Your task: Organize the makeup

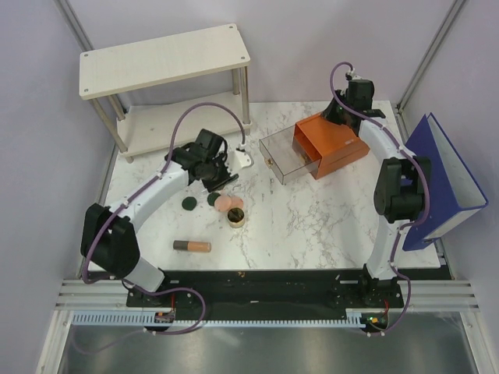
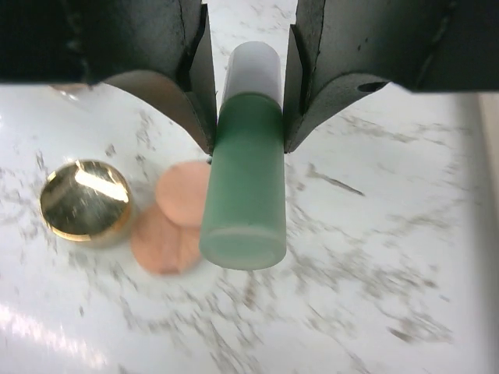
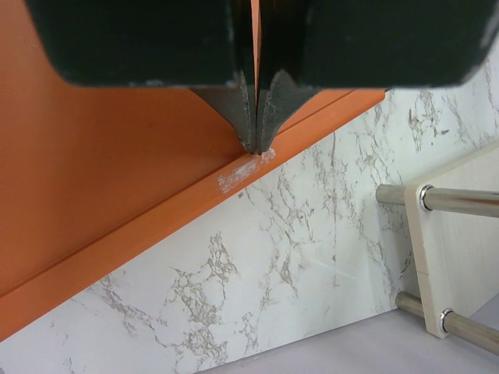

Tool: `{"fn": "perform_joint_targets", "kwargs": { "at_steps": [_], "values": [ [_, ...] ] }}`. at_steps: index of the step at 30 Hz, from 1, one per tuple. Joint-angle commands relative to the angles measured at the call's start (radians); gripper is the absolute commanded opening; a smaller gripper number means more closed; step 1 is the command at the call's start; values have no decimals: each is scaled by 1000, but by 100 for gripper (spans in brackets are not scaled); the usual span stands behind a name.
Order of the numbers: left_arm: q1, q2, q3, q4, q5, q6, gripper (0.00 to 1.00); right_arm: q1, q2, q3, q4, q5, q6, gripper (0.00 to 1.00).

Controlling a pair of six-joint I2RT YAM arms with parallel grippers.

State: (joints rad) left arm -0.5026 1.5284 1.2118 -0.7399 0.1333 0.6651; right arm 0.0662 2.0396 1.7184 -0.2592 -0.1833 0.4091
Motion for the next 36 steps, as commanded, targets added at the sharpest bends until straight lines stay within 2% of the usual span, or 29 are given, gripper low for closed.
{"fn": "perform_joint_targets", "kwargs": {
  "at_steps": [1,11,19,26,36],
  "values": [
    [-5,39,172,50,43,-55,2,3,74,-109,-230,54,-50,0],
    [-40,303,618,60,178,-75,2,3,61,-54,-219,38,-39,0],
    [-97,476,847,70,236,-71,2,-29,-39,-29,-227,33,-1,0],
    [-140,506,853,171,337,-131,2,-60,-119,-75,-247,79,-21,0],
    [-155,576,844,241,448,-183,2,-95,-131,-167,-261,91,-47,0]
  ]
}}
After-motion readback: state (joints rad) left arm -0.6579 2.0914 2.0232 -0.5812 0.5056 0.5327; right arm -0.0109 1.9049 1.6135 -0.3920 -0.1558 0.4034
